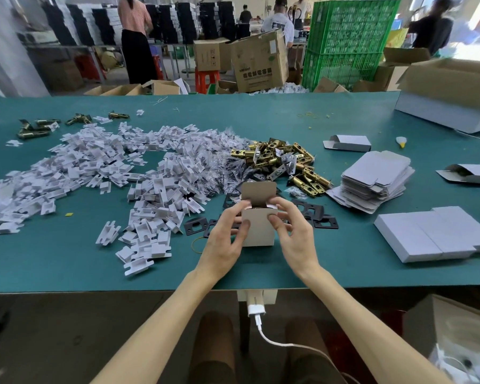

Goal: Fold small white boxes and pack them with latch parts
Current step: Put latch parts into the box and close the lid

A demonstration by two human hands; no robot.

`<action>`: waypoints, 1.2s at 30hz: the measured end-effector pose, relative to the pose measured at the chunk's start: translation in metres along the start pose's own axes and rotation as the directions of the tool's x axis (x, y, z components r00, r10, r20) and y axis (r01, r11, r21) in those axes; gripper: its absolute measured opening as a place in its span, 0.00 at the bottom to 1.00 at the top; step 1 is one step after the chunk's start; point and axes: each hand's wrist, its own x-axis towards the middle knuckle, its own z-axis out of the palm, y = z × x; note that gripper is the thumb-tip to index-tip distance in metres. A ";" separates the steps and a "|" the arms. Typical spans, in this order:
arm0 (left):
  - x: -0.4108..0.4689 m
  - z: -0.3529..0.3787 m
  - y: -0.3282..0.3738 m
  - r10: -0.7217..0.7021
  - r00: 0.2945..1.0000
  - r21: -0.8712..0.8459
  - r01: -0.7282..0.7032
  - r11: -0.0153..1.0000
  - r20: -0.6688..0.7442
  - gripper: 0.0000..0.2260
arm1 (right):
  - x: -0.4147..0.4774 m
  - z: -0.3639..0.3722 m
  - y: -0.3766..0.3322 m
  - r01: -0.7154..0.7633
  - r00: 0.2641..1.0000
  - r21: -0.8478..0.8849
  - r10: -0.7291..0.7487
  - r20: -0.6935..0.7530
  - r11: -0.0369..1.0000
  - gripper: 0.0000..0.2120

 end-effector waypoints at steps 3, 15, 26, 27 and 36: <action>0.008 0.001 0.012 -0.065 0.990 -0.120 0.050 0.992 -0.127 0.11 | 0.000 -0.001 -0.002 -0.026 1.000 0.034 0.026 0.003 0.999 0.14; 0.036 -0.003 0.037 -0.370 0.926 -0.454 0.299 0.839 -0.073 0.08 | -0.003 -0.002 -0.012 -0.079 0.997 0.096 0.079 0.006 0.992 0.18; 0.034 -0.011 0.040 -0.364 0.931 -0.437 0.341 0.832 0.033 0.09 | -0.002 -0.002 -0.009 -0.105 0.994 0.098 0.107 -0.011 0.990 0.16; 0.034 -0.011 0.040 -0.367 0.929 -0.434 0.345 0.832 0.034 0.08 | -0.002 -0.003 -0.009 -0.099 0.995 0.087 0.100 -0.006 0.991 0.16; 0.031 -0.013 0.044 -0.330 0.943 -0.446 0.309 0.840 0.031 0.09 | -0.004 -0.002 -0.008 0.003 1.000 -0.068 -0.002 0.012 0.998 0.16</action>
